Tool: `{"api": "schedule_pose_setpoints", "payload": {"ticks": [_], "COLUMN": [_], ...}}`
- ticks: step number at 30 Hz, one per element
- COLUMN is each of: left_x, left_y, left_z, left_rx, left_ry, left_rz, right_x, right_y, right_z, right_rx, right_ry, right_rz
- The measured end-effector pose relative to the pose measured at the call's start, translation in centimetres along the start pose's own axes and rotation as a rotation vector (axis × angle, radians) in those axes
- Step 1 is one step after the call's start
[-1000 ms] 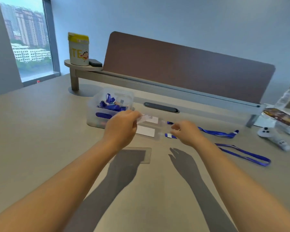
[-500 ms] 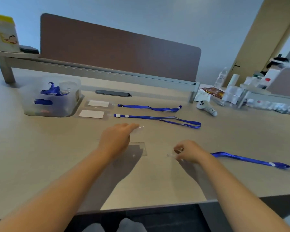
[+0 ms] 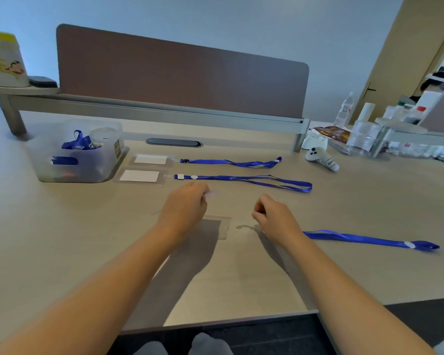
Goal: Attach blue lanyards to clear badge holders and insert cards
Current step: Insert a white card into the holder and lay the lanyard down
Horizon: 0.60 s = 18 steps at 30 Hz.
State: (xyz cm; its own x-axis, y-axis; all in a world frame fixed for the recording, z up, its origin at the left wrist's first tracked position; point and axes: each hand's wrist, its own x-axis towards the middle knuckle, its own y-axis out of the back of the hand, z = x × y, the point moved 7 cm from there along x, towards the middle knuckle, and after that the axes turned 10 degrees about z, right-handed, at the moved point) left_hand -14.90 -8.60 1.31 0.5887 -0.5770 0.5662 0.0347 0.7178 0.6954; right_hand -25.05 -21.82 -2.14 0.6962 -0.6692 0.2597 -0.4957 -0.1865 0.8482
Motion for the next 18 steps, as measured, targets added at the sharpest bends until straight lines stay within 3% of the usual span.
{"api": "schedule_pose_setpoints", "payload": {"ticks": [4,10,18], "left_x": [0.6,0.9,0.9], "left_y": [1.2,1.9,2.6], "left_z": [-0.8,-2.1,-3.1], "left_rx": [-0.234,-0.595,-0.736], "left_ry": [0.164,0.402,0.478], "left_rz": [0.12,0.144,0.168], "right_x": [0.7,1.5,1.5], "right_y": [0.4,0.1,0.1], "right_z": [-3.5,-7.2,-8.4], "right_rx": [0.28,0.55,0.782], "right_ry": [0.036,-0.058,-0.291], "right_rz": [0.058,0.035,0.017]}}
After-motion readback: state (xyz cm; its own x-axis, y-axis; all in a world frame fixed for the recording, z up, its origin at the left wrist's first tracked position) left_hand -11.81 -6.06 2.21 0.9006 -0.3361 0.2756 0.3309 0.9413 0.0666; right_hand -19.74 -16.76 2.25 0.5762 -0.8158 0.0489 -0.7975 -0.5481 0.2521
